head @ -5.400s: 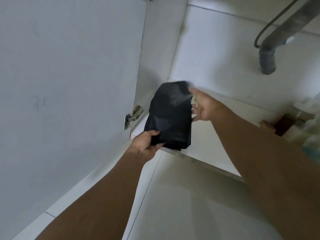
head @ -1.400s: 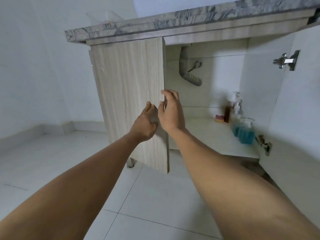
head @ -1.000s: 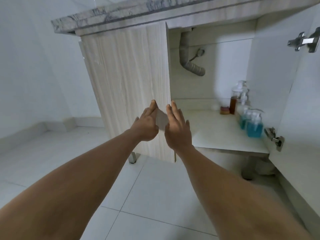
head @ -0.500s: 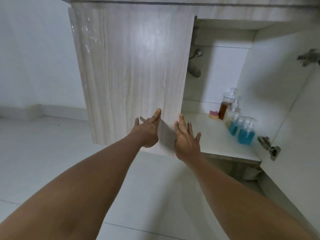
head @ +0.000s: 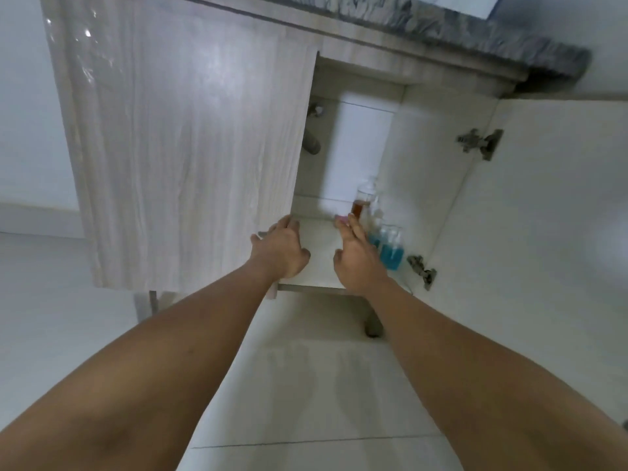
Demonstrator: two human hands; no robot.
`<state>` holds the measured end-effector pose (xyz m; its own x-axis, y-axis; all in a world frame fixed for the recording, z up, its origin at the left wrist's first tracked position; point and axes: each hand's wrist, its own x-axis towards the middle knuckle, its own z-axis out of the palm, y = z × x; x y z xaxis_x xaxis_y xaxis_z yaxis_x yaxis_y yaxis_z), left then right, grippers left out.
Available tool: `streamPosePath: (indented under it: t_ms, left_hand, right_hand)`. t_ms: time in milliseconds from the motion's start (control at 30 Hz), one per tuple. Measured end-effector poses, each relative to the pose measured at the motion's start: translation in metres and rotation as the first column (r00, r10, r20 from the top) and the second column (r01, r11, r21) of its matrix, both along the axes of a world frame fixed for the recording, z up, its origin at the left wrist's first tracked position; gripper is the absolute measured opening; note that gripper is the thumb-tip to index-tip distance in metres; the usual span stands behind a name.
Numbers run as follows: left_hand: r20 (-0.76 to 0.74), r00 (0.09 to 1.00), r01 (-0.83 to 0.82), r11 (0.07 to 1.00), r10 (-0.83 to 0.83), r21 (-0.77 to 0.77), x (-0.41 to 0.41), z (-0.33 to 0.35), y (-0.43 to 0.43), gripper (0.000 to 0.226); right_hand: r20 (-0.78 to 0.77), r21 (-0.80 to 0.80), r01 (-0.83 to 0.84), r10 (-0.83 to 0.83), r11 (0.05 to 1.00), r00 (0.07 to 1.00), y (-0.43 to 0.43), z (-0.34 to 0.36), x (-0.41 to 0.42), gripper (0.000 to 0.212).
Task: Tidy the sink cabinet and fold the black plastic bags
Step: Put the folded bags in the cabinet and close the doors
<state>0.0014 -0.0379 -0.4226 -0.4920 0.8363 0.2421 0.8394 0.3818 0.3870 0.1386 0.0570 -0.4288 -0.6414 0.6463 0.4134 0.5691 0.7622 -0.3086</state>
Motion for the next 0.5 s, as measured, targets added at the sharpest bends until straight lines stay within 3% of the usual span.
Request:
streamPosePath:
  t_ms: [133, 200, 333, 433, 500]
  left_hand:
    - [0.207, 0.954, 0.176, 0.963, -0.218, 0.205, 0.083, 0.027, 0.042, 0.056]
    - [0.268, 0.889, 0.308, 0.917, -0.372, 0.252, 0.137, 0.037, 0.059, 0.062]
    - [0.322, 0.738, 0.51, 0.802, -0.593, 0.31, 0.239, 0.054, 0.069, 0.079]
    - [0.372, 0.62, 0.586, 0.723, -0.691, 0.367, 0.298, 0.061, 0.069, 0.084]
    - [0.383, 0.561, 0.621, 0.679, -0.734, 0.392, 0.331, 0.063, 0.066, 0.086]
  right_hand:
    - [-0.137, 0.058, 0.169, -0.16, 0.984, 0.978, 0.006, 0.067, 0.084, 0.058]
    - [-0.286, 0.091, 0.326, -0.289, 0.941, 0.914, 0.009, 0.099, 0.134, 0.049]
    - [-0.575, 0.217, 0.644, -0.436, 0.734, 0.692, 0.001, 0.146, 0.226, 0.033]
    - [-0.624, 0.27, 0.792, -0.527, 0.548, 0.577, -0.011, 0.157, 0.279, 0.034]
    - [-0.664, 0.207, 0.856, -0.575, 0.473, 0.478, -0.016, 0.156, 0.306, 0.039]
